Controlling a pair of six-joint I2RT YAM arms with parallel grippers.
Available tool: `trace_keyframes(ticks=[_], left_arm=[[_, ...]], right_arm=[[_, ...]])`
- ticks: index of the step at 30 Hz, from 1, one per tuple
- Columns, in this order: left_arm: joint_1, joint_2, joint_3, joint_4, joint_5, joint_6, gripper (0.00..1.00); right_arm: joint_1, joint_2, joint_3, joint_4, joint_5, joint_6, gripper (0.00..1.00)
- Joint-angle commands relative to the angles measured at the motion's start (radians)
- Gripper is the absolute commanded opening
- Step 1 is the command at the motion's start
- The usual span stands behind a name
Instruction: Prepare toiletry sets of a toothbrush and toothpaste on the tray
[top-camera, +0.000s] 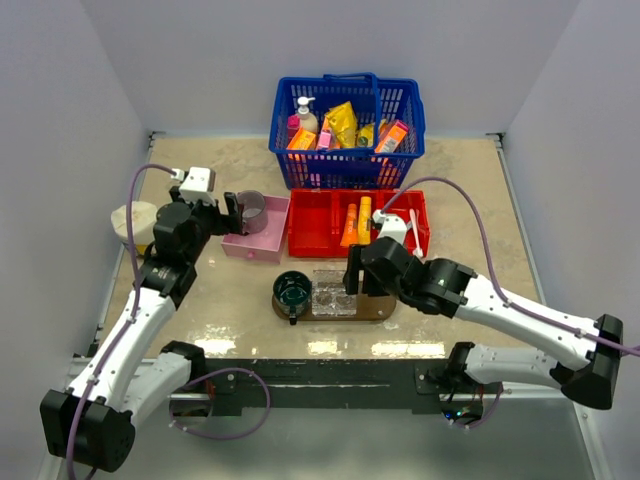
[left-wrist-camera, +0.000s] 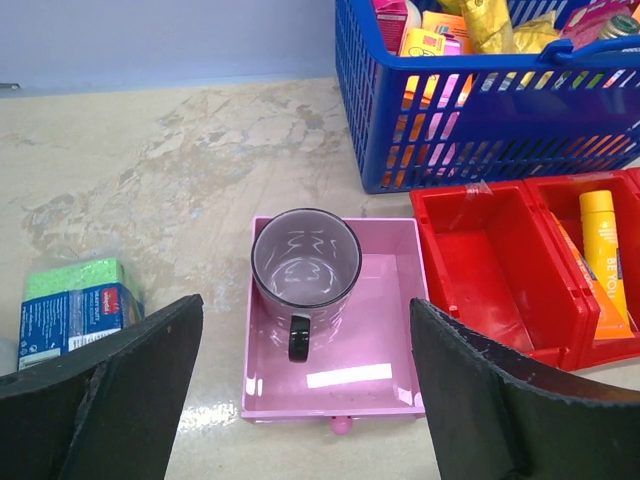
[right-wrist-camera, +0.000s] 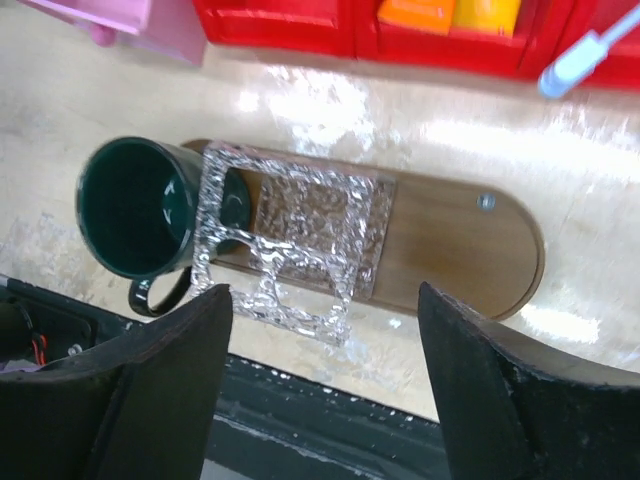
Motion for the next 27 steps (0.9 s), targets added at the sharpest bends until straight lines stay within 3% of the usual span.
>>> trace_keyframes(ticks=[1,5,7,11,17,27], left_arm=[[-0.009,0.029,0.025,0.034,-0.011,0.041,0.88],[-0.005,0.160,0.120,0.029,0.043,0.069,0.82],[0.012,0.225,0.189,-0.061,0.081,0.081,0.81],[0.035,0.400,0.370,-0.144,0.101,0.116,0.76],[0.136,0.601,0.502,-0.241,0.215,0.132,0.71],[0.155,0.756,0.527,-0.265,0.207,0.149,0.60]], right_arm=[[-0.031,0.006,0.108,0.049,0.041,-0.155,0.79],[-0.210,-0.001,0.060,0.277,-0.226,-0.275,0.75],[-0.302,0.008,0.049,0.392,-0.369,-0.314,0.72],[-0.345,0.052,0.104,0.437,-0.400,-0.373,0.70],[-0.348,0.031,0.099,0.483,-0.471,-0.410,0.67],[-0.348,-0.034,0.010,0.451,-0.452,-0.430,0.64]])
